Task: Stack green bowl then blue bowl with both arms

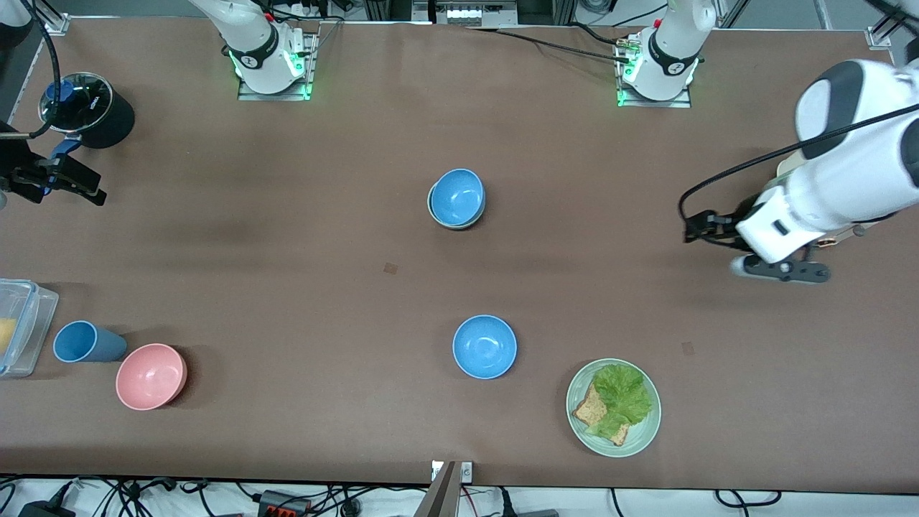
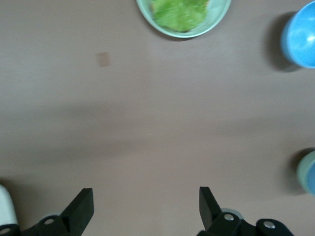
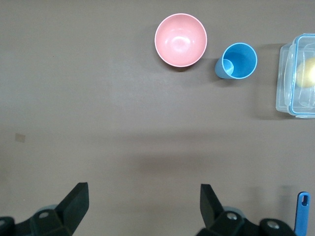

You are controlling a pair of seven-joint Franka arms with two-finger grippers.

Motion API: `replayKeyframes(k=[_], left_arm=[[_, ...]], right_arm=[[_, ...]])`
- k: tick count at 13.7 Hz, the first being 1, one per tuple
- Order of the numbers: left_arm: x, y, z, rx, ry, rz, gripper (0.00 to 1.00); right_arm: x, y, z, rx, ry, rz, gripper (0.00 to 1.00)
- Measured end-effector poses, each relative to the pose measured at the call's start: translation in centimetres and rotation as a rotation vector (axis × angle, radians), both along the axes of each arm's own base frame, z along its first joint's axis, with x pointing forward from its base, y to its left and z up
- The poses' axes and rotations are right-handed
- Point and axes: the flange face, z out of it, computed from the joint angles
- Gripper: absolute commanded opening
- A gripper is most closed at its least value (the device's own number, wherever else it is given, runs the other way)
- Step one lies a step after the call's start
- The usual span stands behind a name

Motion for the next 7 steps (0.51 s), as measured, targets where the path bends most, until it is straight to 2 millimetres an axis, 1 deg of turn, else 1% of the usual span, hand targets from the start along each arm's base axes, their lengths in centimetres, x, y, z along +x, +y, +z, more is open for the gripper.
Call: replayKeyframes(k=[1, 3, 5, 7], left_arm=[[-0.2, 0.6, 1.2, 0.036, -0.001, -0.010, 1.00], [-0.7, 1.2, 3.4, 0.079, -0.005, -0.034, 1.00], [-1.0, 2.1, 4.4, 0.128, -0.008, -0.101, 1.00], [-1.4, 2.6, 4.8, 0.130, 0.007, -0.120, 1.00]], right_arm=[[0.0, 0.0, 0.0, 0.000, 0.000, 0.001, 1.00], [0.0, 0.2, 0.0, 0.000, 0.000, 0.004, 1.00], [0.0, 0.3, 0.0, 0.000, 0.000, 0.006, 1.00], [0.0, 0.4, 0.0, 0.000, 0.000, 0.006, 1.00]])
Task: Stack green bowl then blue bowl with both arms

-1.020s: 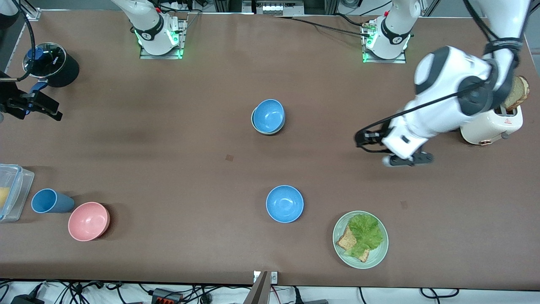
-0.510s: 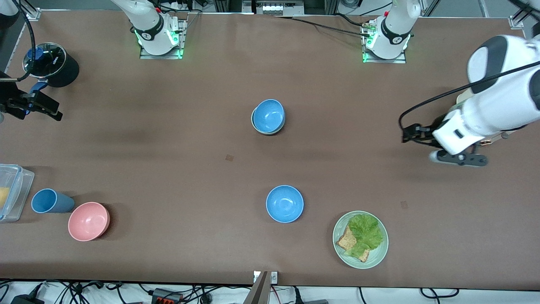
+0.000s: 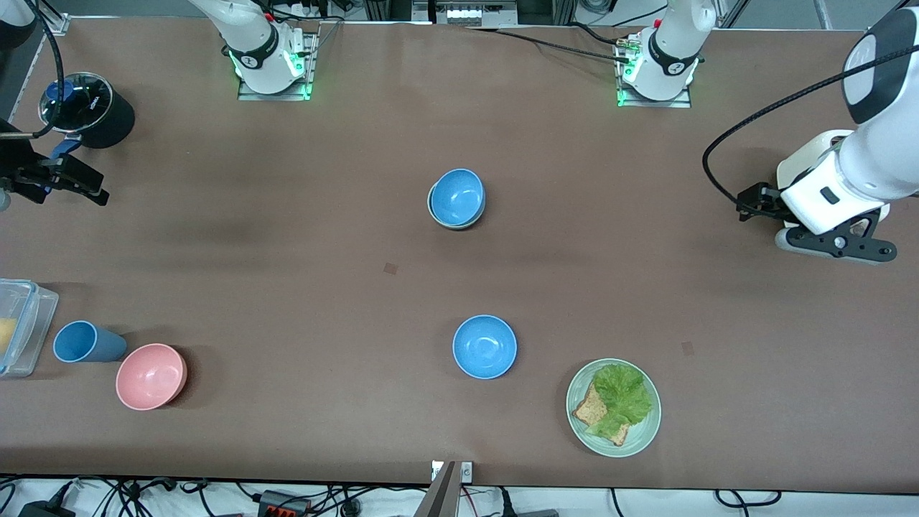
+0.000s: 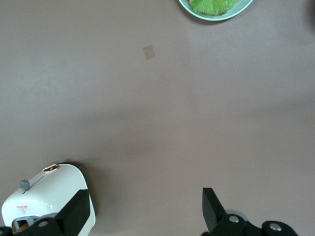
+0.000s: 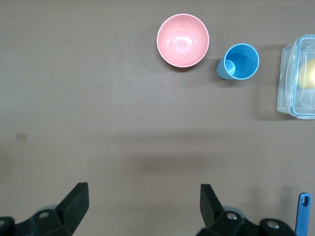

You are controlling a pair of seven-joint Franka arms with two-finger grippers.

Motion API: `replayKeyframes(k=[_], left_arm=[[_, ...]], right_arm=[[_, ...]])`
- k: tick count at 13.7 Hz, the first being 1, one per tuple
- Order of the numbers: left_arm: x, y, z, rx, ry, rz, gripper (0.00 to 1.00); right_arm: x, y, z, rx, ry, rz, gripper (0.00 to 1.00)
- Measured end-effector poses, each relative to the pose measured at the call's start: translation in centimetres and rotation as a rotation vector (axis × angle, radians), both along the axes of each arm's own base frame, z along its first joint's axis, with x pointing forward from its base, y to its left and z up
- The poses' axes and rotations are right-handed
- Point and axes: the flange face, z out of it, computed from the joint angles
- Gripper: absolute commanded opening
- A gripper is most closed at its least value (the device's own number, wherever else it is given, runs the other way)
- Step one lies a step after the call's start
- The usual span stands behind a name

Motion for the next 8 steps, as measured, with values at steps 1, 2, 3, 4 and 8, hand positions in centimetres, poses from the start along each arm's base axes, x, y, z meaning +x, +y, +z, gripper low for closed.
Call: replayKeyframes(k=[1, 2, 3, 4, 8], left_arm=[[0.0, -0.1, 0.0, -0.014, 0.004, 0.002, 1.00], [-0.1, -0.2, -0.1, -0.043, 0.007, 0.010, 1.00], [0.0, 0.0, -0.1, -0.065, 0.010, 0.022, 1.00], [0.0, 0.4, -0.2, -0.080, 0.010, 0.046, 1.00], [-0.3, 1.3, -0.3, -0.116, 0.039, 0.258, 1.00]], right_arm=[[0.0, 0.0, 0.0, 0.000, 0.000, 0.000, 1.00], [0.0, 0.0, 0.0, 0.000, 0.001, 0.000, 1.00], [0.0, 0.0, 0.0, 0.000, 0.001, 0.000, 1.00], [0.0, 0.0, 0.0, 0.000, 0.001, 0.000, 1.00], [0.0, 0.0, 0.0, 0.000, 0.000, 0.000, 1.00]])
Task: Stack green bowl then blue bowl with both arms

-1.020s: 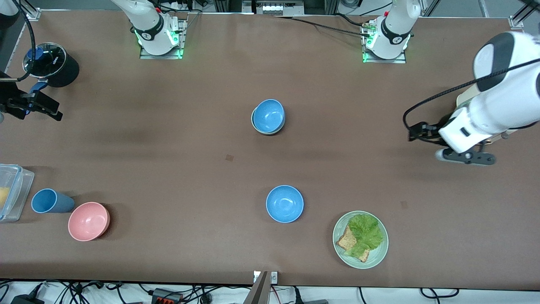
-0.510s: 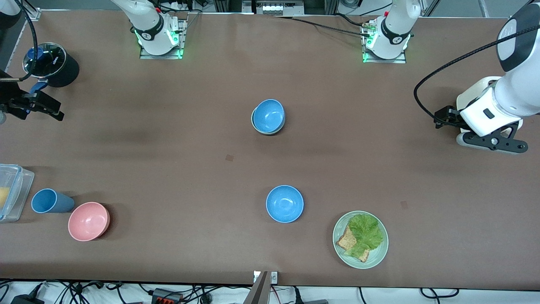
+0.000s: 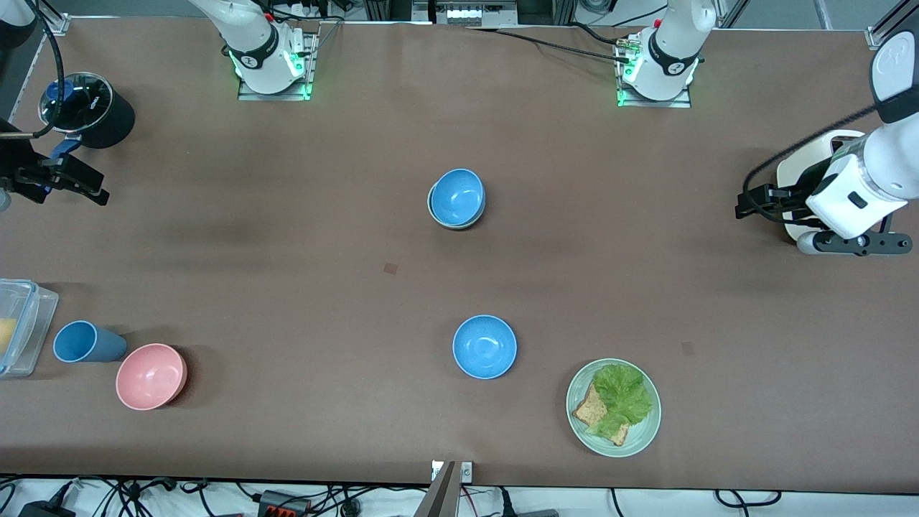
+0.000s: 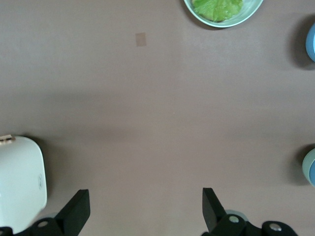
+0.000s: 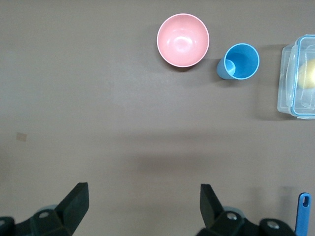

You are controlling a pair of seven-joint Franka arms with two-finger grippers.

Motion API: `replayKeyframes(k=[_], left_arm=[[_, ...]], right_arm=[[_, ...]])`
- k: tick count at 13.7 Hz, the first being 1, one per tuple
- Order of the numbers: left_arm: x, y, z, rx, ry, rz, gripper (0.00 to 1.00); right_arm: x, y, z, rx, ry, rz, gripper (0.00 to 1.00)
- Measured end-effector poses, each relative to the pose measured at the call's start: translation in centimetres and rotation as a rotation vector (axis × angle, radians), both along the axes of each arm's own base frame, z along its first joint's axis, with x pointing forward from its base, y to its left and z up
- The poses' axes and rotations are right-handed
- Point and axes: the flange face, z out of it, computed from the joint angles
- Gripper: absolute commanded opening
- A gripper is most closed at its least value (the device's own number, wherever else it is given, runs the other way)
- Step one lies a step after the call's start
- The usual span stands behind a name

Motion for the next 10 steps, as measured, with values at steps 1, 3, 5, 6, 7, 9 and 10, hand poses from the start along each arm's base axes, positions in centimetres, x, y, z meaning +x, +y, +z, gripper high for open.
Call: replayKeyframes(k=[1, 3, 5, 6, 7, 9, 10], left_arm=[[0.0, 0.1, 0.1, -0.010, 0.002, 0.017, 1.00], [0.1, 0.6, 0.7, -0.015, -0.010, 0.040, 1.00], [0.2, 0.5, 1.5, 0.002, -0.027, 0.035, 1.00], [0.2, 0.2, 1.8, 0.008, -0.034, 0.030, 1.00], [0.2, -0.3, 2.0, 0.012, -0.037, 0.023, 1.00], [0.1, -1.7, 2.0, 0.021, -0.036, 0.027, 1.00], [0.1, -2.2, 2.0, 0.024, -0.035, 0.046, 1.00]], right_arm=[[0.0, 0.0, 0.0, 0.000, 0.000, 0.000, 1.00], [0.0, 0.0, 0.0, 0.000, -0.001, 0.000, 1.00], [0.0, 0.0, 0.0, 0.000, -0.001, 0.000, 1.00], [0.0, 0.0, 0.0, 0.000, -0.001, 0.000, 1.00], [0.0, 0.0, 0.1, 0.000, -0.001, 0.000, 1.00], [0.0, 0.0, 0.1, 0.000, -0.001, 0.000, 1.00], [0.0, 0.0, 0.1, 0.000, -0.001, -0.001, 1.00]])
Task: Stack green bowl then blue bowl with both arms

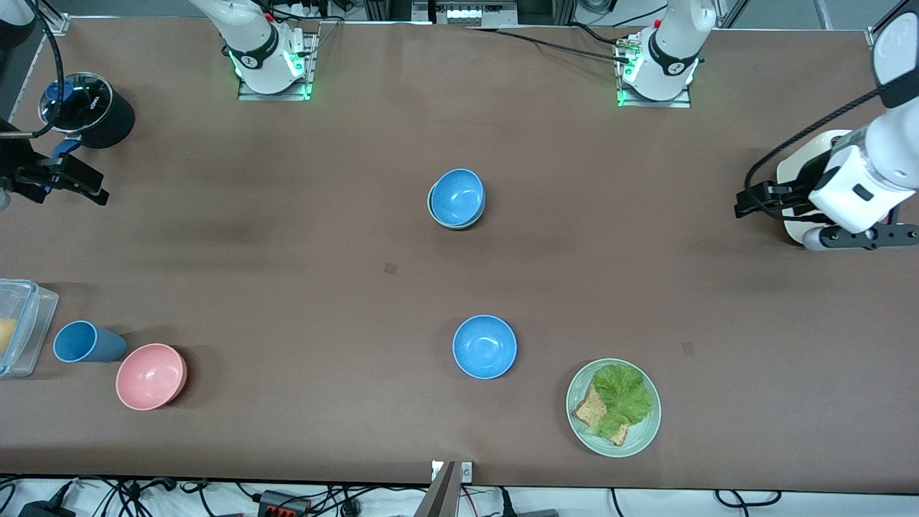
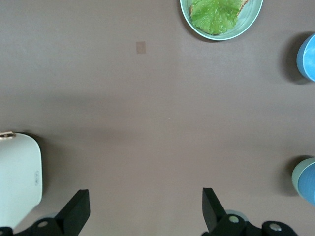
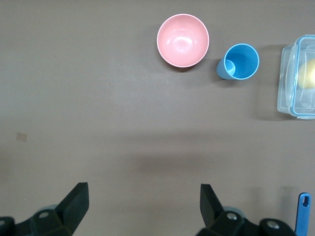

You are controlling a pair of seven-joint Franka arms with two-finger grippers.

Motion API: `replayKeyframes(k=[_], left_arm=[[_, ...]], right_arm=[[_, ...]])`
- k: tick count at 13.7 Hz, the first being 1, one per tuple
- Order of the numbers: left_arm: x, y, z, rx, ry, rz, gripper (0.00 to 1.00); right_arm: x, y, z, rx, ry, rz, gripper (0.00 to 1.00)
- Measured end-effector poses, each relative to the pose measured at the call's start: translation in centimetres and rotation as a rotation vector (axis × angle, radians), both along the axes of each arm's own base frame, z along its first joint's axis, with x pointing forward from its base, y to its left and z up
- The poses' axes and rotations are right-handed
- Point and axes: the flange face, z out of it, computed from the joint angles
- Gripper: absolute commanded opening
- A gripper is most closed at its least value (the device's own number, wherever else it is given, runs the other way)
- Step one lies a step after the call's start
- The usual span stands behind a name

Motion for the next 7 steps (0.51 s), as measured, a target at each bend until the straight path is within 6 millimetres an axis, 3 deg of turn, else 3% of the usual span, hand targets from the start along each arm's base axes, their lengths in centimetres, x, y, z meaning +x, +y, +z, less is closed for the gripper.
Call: replayKeyframes(k=[7], left_arm=[[-0.02, -0.31, 0.05, 0.003, 0.000, 0.026, 1.00]], right_arm=[[-0.01, -0.07, 0.01, 0.000, 0.000, -0.002, 1.00]])
